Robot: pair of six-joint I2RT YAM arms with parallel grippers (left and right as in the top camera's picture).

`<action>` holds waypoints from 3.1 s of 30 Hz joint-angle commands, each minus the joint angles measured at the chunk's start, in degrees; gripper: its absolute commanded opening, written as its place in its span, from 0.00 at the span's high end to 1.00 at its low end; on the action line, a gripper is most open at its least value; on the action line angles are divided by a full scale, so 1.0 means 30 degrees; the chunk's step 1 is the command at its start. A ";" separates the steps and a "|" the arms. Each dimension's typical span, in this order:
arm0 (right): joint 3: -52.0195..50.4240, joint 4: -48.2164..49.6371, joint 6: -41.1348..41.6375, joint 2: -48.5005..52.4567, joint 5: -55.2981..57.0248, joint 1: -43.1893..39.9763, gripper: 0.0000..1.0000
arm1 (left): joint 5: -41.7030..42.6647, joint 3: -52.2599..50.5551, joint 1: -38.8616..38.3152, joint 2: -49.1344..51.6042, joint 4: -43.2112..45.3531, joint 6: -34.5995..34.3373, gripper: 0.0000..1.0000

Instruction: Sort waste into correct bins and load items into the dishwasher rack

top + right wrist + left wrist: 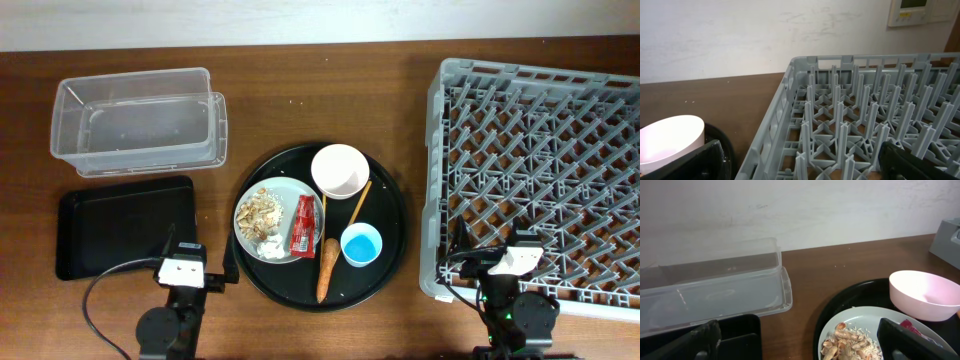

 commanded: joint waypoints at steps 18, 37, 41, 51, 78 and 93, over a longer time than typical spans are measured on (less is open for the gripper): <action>-0.0102 -0.0066 0.0153 -0.0095 -0.0182 -0.0124 0.02 | -0.0780 -0.0138 -0.0087 -0.0102 -0.0051 0.0386 0.01; -0.0102 0.0226 0.0160 -0.0095 -0.0270 -0.0117 0.02 | -0.0189 -0.0131 -0.0087 -0.0102 0.0109 0.0364 0.01; -0.0007 0.0415 0.0160 -0.0073 -0.0998 -0.0117 0.02 | 0.0087 0.0226 -0.0087 0.0131 0.0197 0.0357 0.01; 1.1016 -0.8998 0.0153 0.9719 -0.0991 -0.0117 0.02 | 0.2106 1.1890 -0.0095 1.1766 -0.9216 -0.1086 0.01; 1.6976 -1.6808 0.0160 1.6538 -0.1406 -0.0124 0.02 | 0.2142 1.7697 -0.4444 2.9784 -1.3974 -0.3563 0.04; 1.6976 -1.6815 0.0160 1.6538 -0.1406 -0.0124 0.02 | 0.1996 1.7573 -0.6069 3.1066 -1.2968 -0.3657 0.49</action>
